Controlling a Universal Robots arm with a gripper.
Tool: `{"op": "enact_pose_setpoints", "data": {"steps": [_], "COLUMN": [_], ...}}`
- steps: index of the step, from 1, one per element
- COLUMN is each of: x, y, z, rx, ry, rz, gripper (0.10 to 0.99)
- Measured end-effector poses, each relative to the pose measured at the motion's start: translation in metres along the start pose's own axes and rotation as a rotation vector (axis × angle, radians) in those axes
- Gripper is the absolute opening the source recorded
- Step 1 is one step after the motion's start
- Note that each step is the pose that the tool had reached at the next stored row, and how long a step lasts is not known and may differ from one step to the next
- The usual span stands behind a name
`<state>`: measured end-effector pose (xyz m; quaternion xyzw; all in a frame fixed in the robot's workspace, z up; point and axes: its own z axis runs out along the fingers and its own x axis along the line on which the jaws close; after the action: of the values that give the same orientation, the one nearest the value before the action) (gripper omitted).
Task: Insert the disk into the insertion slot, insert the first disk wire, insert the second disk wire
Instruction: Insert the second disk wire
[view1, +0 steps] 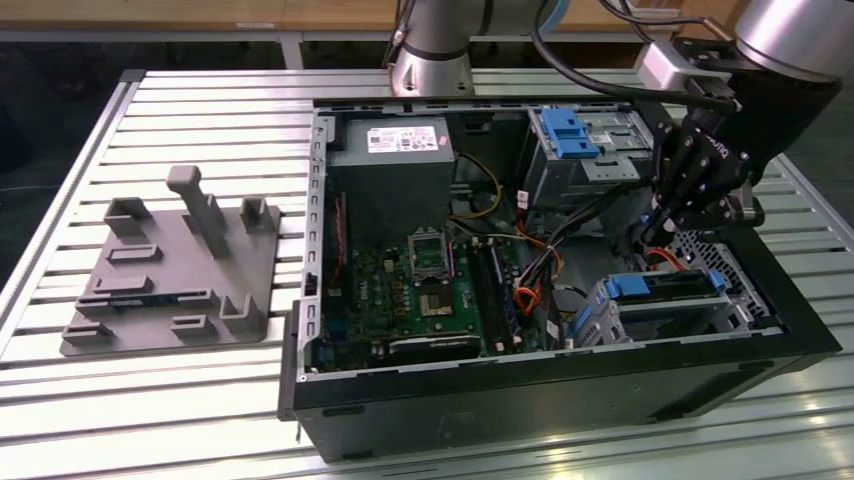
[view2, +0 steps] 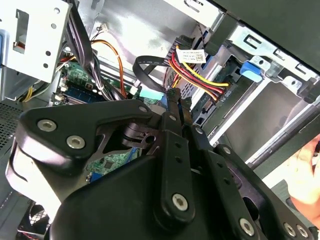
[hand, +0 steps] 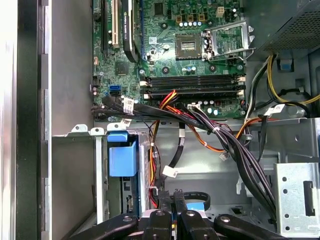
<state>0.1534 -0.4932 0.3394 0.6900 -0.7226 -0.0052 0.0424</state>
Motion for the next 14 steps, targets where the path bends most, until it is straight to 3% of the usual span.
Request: {"op": "enact_pose_setpoints", "data": {"steps": [5,11,14], "x": [0.0006,0.0036,0.0042], "y": [-0.0002,-0.0057,-0.0064], "z": [0.0000,-0.0002,-0.0002], "rx": [-0.002,-0.034,-0.039], "ry": [0.0001,0.0016,0.0016], "rz": [0.000,-0.002,-0.002], "gripper": [0.145,0.145,0.145]}}
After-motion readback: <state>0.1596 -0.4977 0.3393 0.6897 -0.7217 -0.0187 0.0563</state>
